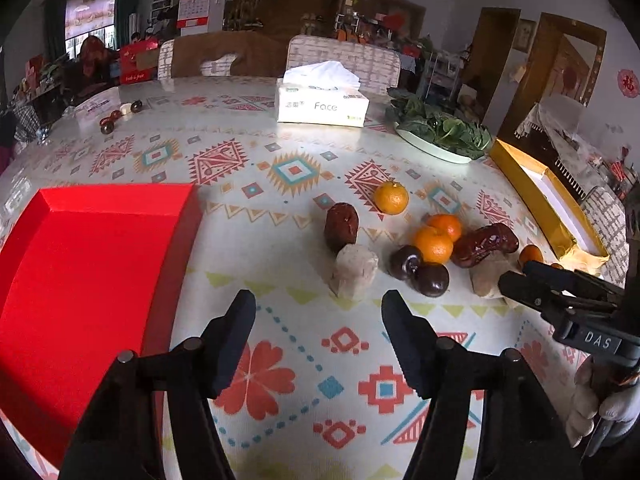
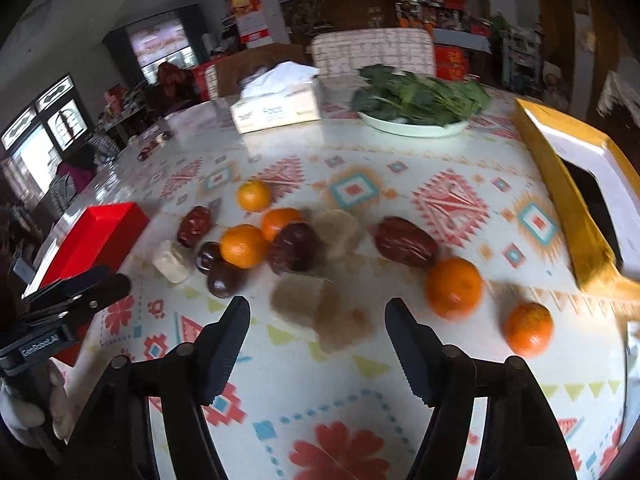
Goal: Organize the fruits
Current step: 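Move the left tool to the white cylinder while the right tool approaches a dark red date, then close the left tool on the white cylinder while the right tool grasps the dark red date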
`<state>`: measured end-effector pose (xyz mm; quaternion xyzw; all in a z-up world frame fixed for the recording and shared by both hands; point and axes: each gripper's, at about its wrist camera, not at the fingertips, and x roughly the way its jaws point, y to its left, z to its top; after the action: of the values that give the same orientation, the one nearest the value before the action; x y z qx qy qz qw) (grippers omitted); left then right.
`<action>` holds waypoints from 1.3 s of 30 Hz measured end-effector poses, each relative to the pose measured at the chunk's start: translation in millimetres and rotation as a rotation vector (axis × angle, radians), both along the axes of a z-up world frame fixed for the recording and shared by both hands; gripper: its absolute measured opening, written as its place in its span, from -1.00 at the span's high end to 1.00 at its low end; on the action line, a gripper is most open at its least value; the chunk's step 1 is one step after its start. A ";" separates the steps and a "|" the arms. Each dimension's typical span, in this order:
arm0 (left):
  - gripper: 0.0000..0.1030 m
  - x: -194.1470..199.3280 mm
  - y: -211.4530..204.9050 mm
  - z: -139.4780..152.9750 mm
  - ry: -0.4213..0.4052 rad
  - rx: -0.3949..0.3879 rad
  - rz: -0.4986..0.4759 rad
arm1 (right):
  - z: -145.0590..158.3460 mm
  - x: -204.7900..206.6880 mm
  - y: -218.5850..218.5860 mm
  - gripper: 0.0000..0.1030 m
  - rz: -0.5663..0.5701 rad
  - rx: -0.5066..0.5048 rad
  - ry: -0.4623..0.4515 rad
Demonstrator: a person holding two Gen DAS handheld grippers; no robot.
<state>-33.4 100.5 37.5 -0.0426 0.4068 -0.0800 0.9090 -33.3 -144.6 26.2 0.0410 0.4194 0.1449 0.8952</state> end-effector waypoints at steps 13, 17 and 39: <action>-0.26 39.5 -25.9 -25.2 0.071 0.036 -0.068 | 3.3 33.7 14.7 -0.31 0.026 0.066 0.011; 0.32 40.3 -27.9 -25.5 0.063 0.037 -0.080 | 3.3 44.4 20.5 -0.20 0.021 0.102 0.032; 0.43 38.3 -21.7 -25.1 0.050 0.000 -0.065 | -0.9 48.6 20.0 0.04 -0.054 0.068 0.023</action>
<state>4.9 78.8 12.4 -0.0311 0.4304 -0.1084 0.8956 15.3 -124.6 25.3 0.0841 0.4231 0.1345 0.8921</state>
